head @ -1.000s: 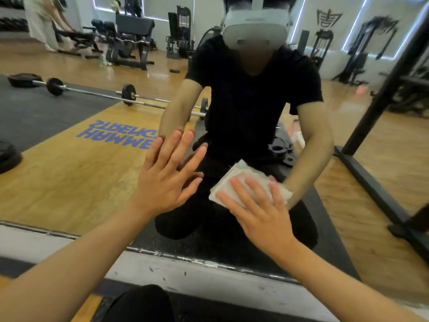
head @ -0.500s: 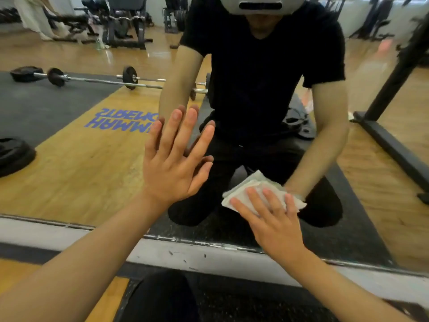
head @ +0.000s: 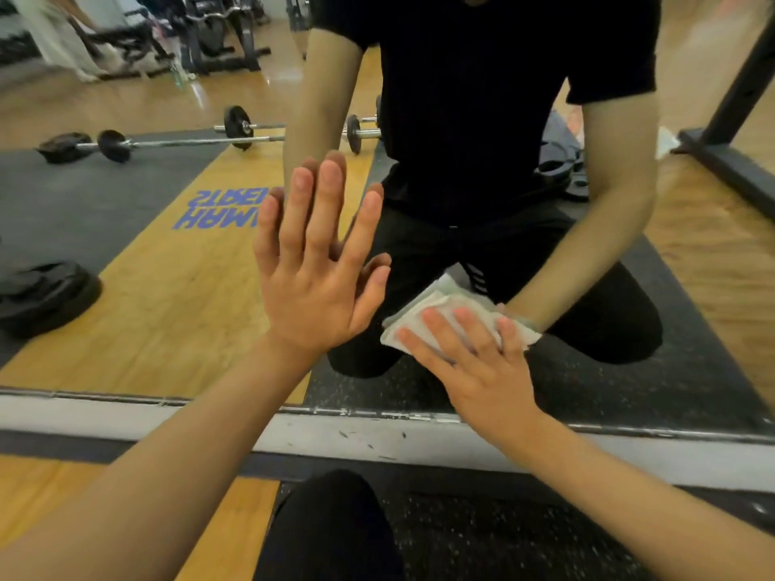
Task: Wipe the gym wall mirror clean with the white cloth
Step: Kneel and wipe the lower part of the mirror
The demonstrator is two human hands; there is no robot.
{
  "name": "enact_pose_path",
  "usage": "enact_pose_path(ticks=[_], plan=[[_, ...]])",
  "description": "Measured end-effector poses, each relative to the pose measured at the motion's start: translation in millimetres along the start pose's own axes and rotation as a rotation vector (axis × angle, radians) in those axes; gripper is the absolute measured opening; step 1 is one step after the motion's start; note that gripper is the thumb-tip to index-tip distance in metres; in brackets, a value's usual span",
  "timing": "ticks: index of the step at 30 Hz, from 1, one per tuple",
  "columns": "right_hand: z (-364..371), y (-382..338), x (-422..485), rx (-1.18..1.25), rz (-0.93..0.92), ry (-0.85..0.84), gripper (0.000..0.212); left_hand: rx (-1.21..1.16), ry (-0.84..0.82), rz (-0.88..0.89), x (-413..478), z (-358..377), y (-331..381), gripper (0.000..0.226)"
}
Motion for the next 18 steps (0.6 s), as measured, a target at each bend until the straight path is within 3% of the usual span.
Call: enact_pose_path(ticks=[4,8,14,18], plan=[[26.9,-22.3,-64.4,-0.078,-0.320,-0.231,0.085,0.005,-0.003,0.004,-0.7,2.1,-1.1,0.071],[25.8,15.3,-113.4,-0.137,-0.514,-0.382,0.080,0.017,-0.011,-0.012,-2.5,2.9,-3.0,0.071],[-4.6,107.8,-193.6,-0.124,-0.432,-0.481,0.085,0.008,-0.013,-0.017,-2.1,2.7,0.1,0.070],[-1.6,80.3,-182.5,-0.054,-0.339,-0.461,0.089,0.017,0.010,-0.030,-1.5,3.5,0.1,0.072]])
Point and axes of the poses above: each hand's wrist, its own x-axis towards the middle knuckle, its own z-axis out of the palm, y = z × x, the point moved 4 cm from there along x, towards the middle knuckle, and after that the axes turned 5 degrees about -z, right-handed, at the moved point
